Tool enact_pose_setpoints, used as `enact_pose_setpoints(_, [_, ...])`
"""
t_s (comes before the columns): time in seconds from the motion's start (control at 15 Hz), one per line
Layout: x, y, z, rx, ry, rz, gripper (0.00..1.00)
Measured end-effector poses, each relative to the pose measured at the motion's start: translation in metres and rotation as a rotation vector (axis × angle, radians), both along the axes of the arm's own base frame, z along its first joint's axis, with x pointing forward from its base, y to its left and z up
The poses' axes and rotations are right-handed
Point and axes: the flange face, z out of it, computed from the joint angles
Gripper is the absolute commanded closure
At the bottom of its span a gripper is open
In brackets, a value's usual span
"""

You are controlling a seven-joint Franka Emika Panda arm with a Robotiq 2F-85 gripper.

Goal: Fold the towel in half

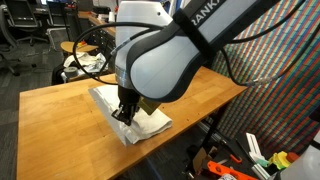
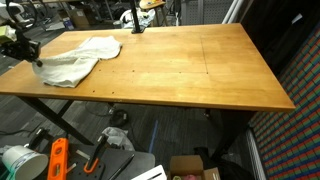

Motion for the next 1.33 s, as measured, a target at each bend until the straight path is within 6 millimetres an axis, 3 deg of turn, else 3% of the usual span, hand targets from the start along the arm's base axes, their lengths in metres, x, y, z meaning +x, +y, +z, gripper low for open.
enact_pose_setpoints(0.2, [0.003, -0.002, -0.013, -0.015, 0.017, -0.002, 0.96])
enact_pose_setpoints(0.27, [0.005, -0.003, -0.017, -0.021, 0.025, -0.003, 0.7])
enact_pose_setpoints(0.33, [0.006, -0.004, -0.021, -0.025, 0.033, -0.004, 0.7])
enact_pose_setpoints(0.73, [0.013, -0.005, -0.023, -0.003, 0.104, 0.022, 0.27])
enact_pose_setpoints(1.0, [0.03, -0.016, 0.02, 0.157, 0.119, 0.05, 0.0])
enact_pose_setpoints(1.13, [0.048, -0.031, 0.05, 0.223, 0.099, 0.017, 0.0])
enact_pose_setpoints(1.33, [0.091, -0.068, 0.079, 0.26, 0.063, -0.08, 0.0])
